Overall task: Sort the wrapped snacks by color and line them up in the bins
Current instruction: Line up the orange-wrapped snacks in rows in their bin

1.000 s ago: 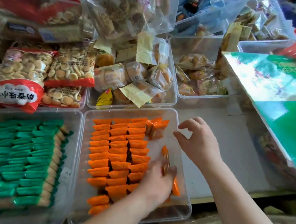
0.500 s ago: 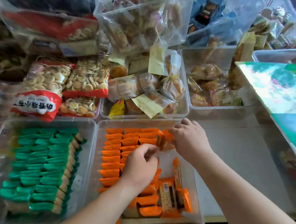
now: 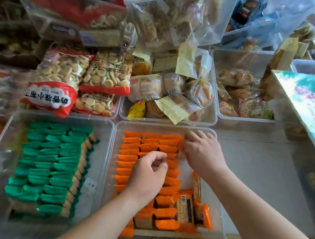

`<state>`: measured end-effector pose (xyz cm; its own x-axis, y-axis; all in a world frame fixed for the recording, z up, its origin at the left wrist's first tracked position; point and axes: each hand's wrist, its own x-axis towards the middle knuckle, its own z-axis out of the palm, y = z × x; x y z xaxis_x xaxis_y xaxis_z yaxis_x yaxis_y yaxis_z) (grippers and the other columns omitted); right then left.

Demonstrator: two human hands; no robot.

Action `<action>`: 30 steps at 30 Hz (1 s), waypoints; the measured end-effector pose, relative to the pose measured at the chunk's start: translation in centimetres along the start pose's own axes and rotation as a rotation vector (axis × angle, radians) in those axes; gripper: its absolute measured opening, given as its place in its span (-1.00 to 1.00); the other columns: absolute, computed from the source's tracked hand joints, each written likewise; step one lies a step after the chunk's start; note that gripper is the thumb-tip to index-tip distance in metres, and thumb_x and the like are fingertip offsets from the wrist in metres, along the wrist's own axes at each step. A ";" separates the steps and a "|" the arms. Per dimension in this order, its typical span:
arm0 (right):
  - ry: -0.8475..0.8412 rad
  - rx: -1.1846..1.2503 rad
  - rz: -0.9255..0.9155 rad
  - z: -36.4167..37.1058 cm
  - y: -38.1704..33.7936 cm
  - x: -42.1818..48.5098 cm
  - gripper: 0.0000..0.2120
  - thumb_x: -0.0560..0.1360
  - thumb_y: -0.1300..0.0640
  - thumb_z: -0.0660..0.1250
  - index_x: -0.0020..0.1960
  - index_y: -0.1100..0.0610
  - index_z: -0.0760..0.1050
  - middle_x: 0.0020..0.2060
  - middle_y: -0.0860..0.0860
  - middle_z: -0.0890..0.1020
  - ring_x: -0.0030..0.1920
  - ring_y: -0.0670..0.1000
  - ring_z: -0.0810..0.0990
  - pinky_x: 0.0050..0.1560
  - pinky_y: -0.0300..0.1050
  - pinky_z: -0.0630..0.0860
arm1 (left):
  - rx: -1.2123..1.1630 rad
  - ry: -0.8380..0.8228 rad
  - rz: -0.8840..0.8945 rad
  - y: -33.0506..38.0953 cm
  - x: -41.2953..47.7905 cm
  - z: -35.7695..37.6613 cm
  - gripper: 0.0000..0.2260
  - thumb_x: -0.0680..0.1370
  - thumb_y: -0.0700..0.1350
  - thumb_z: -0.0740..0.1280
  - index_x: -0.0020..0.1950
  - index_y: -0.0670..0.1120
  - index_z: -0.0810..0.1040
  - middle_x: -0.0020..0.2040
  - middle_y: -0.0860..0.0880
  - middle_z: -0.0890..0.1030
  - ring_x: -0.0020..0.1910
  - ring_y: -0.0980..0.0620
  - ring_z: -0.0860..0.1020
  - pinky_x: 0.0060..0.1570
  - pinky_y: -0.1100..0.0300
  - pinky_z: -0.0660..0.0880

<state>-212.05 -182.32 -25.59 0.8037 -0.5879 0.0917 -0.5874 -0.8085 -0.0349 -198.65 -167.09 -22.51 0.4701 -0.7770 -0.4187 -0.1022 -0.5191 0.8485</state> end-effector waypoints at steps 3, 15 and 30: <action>-0.011 0.035 0.051 0.2 0.6 0.2 -0.85 0.31 0.13 0.60 -0.23 0.02 0.64 -0.30 -0.07 0.64 -0.19 0.11 0.62 -0.22 -0.03 0.52 | -0.016 0.002 -0.010 0.1 0.1 -0.1 -0.78 0.68 -0.12 0.35 0.30 0.08 0.62 0.14 0.16 0.66 0.16 0.17 0.61 0.20 0.14 0.62; 0.134 0.074 0.041 -0.3 1.6 -1.1 -0.83 0.35 0.15 0.62 -0.16 0.13 0.64 -0.17 0.05 0.63 -0.10 0.19 0.59 -0.09 0.06 0.59 | 0.096 -0.063 0.000 0.6 -0.4 0.7 -0.79 0.68 -0.13 0.34 0.29 0.06 0.62 0.08 0.21 0.65 0.05 0.31 0.59 -0.03 0.52 0.49; -0.035 0.361 0.411 -6.7 3.7 -7.8 -0.81 0.53 -0.02 0.50 0.13 -0.05 0.68 0.04 -0.11 0.66 0.09 0.02 0.62 -0.06 -0.02 0.61 | 0.267 -0.312 -0.091 -0.2 -5.2 10.7 -0.66 0.71 0.05 0.19 0.50 0.14 0.38 0.36 0.17 0.37 0.41 0.17 0.31 0.55 0.13 0.22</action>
<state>-221.11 -180.60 -19.71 0.5211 -0.8528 -0.0339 -0.7888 -0.4660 -0.4008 -210.47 -166.73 -23.96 0.2038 -0.7730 -0.6008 -0.3153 -0.6328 0.7072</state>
